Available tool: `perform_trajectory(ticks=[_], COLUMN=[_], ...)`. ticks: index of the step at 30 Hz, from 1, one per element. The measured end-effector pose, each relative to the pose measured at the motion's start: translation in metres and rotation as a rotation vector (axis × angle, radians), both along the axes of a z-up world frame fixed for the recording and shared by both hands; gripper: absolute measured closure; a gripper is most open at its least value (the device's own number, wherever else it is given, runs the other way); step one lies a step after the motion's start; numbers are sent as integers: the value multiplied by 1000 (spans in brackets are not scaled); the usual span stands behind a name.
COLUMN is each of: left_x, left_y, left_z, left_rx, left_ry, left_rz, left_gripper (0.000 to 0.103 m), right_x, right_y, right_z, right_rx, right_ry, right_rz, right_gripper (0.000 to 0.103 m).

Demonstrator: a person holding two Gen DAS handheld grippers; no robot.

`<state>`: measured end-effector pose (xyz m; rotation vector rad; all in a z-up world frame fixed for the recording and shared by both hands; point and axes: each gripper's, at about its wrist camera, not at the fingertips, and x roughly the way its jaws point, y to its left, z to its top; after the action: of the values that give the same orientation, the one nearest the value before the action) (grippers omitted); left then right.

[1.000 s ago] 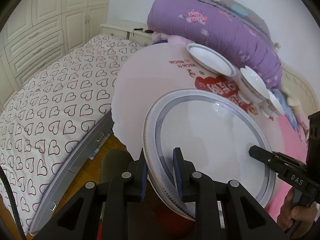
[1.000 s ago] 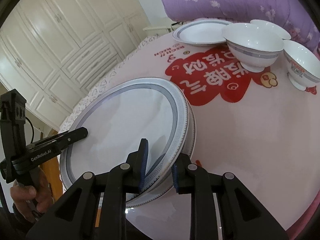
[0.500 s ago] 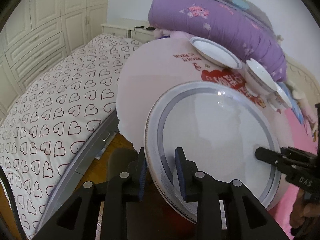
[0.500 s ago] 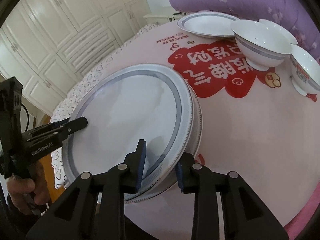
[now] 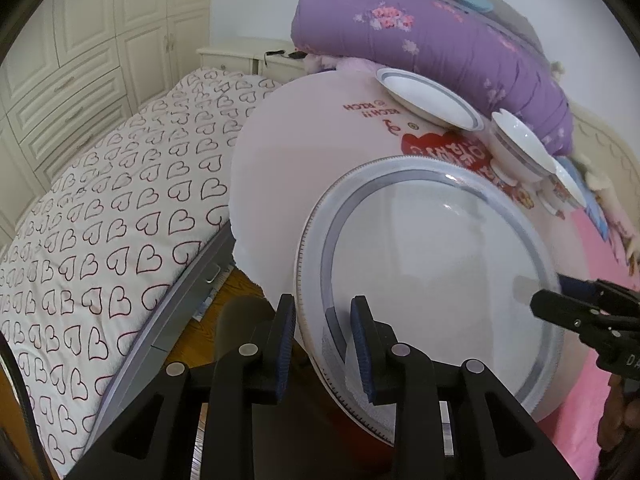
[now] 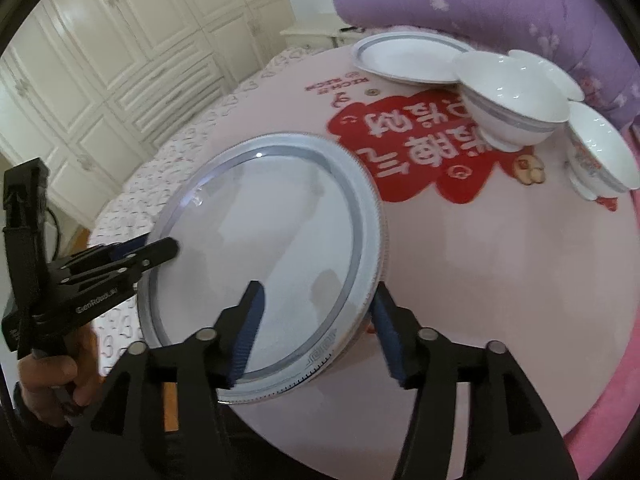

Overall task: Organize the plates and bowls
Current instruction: 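Open both tools and pull them back from the plate stack, then move both tools toward the next grey-rimmed plate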

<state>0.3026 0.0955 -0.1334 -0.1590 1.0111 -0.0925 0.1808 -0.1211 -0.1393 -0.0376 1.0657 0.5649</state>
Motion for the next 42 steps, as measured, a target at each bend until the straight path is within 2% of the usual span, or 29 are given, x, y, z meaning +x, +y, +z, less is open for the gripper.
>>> perform_trajectory(ticks=[5, 7, 8, 9, 10, 11, 12, 13, 16, 22, 30, 37, 42], left_x=[0, 0, 1, 1, 2, 3, 2, 1, 1, 1, 16, 48, 91], left_y=[1, 3, 4, 6, 8, 10, 15, 17, 23, 27, 0, -22, -29], left_z=[0, 0, 0, 0, 1, 2, 5, 8, 17, 38, 86, 121, 128], left_rx=[-5, -8, -9, -10, -15, -20, -27, -35, -61, -56, -25, -1, -5], left_ry=[-2, -2, 2, 6, 6, 1, -14, -28, -45, -77, -170, -234, -213], left_rz=[3, 3, 7, 13, 20, 32, 53, 64, 77, 100, 53, 17, 20], left_gripper=[75, 74, 65, 56, 34, 13, 7, 3, 2, 1, 1, 1, 1], right_x=[3, 6, 7, 8, 10, 11, 12, 14, 18, 25, 46, 79, 115], right_y=[-8, -12, -15, -17, -20, -22, -25, -28, -32, -33, -36, -47, -61], right_z=[2, 2, 3, 3, 4, 5, 5, 5, 5, 10, 41, 78, 98], right_rx=[16, 27, 39, 50, 64, 76, 94, 107, 125, 155, 180, 181, 183], right_ry=[-14, -17, -19, -25, -33, -38, -40, -41, -45, -58, -139, -229, -258], right_rz=[-16, -31, -41, -51, -61, -68, -75, -82, -99, -107, -107, -110, -126], right_gripper=[42, 32, 27, 18, 10, 6, 0, 0, 0, 0, 0, 0, 0])
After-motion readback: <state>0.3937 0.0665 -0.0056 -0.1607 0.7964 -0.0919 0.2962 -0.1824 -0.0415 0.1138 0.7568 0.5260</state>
